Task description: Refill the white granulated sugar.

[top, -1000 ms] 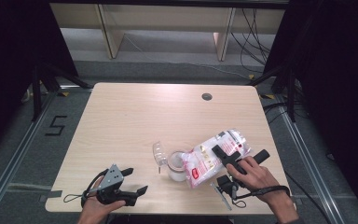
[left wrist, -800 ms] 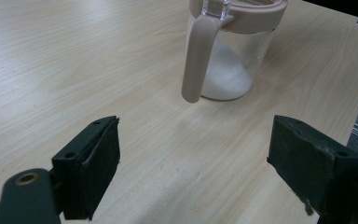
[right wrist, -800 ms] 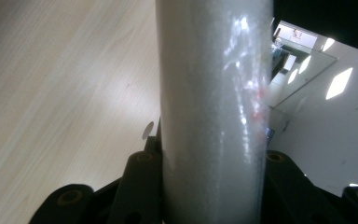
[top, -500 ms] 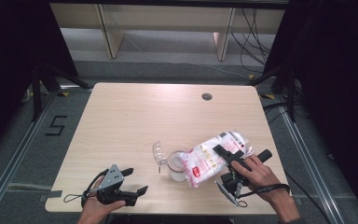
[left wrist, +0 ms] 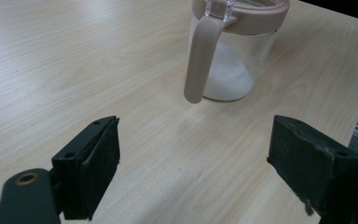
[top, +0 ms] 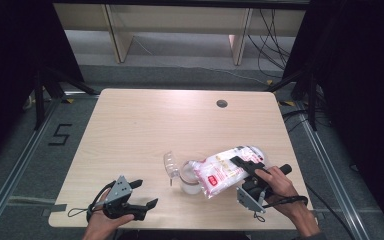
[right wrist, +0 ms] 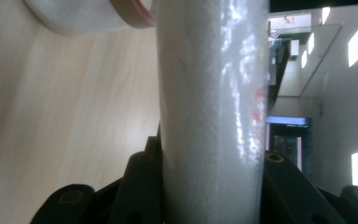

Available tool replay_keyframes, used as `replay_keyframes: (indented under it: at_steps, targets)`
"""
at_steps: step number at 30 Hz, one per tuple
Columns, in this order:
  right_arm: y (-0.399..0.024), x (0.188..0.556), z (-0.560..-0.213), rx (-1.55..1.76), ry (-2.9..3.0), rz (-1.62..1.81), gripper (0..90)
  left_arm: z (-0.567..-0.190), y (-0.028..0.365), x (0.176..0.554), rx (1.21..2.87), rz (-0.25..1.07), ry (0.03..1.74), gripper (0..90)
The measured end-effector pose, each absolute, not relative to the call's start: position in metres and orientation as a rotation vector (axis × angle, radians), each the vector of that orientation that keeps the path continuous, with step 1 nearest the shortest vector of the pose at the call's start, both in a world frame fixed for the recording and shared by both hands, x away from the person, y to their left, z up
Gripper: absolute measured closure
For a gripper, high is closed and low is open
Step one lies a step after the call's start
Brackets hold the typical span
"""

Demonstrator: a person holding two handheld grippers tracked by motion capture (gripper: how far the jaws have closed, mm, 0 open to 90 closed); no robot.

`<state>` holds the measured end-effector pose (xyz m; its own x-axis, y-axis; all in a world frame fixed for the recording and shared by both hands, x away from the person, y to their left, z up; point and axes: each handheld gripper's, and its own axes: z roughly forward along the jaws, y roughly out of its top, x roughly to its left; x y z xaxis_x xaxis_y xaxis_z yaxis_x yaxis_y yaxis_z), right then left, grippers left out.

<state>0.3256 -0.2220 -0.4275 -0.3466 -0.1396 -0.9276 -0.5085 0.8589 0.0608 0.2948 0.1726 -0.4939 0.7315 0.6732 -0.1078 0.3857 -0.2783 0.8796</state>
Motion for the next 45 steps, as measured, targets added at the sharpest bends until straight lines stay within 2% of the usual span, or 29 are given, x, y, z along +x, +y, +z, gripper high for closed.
replay_keyframes:
  at_steps: [2, 16, 45]
  targets:
    - [-0.225, 0.325, -0.433, -0.387, 1.942, 0.490, 71.9, -0.494, 0.173, 0.295, 1.903, 0.349, 0.817, 16.2]
    - [-0.232, 0.333, -0.446, -0.341, 1.980, 0.667, 72.5, -0.493, 0.174, 0.295, 1.906, 0.356, 0.817, 16.2]
    - [-0.259, 0.360, -0.473, 0.228, 1.995, 1.276, 73.2, -0.494, 0.173, 0.295, 1.901, 0.352, 0.820, 16.2]
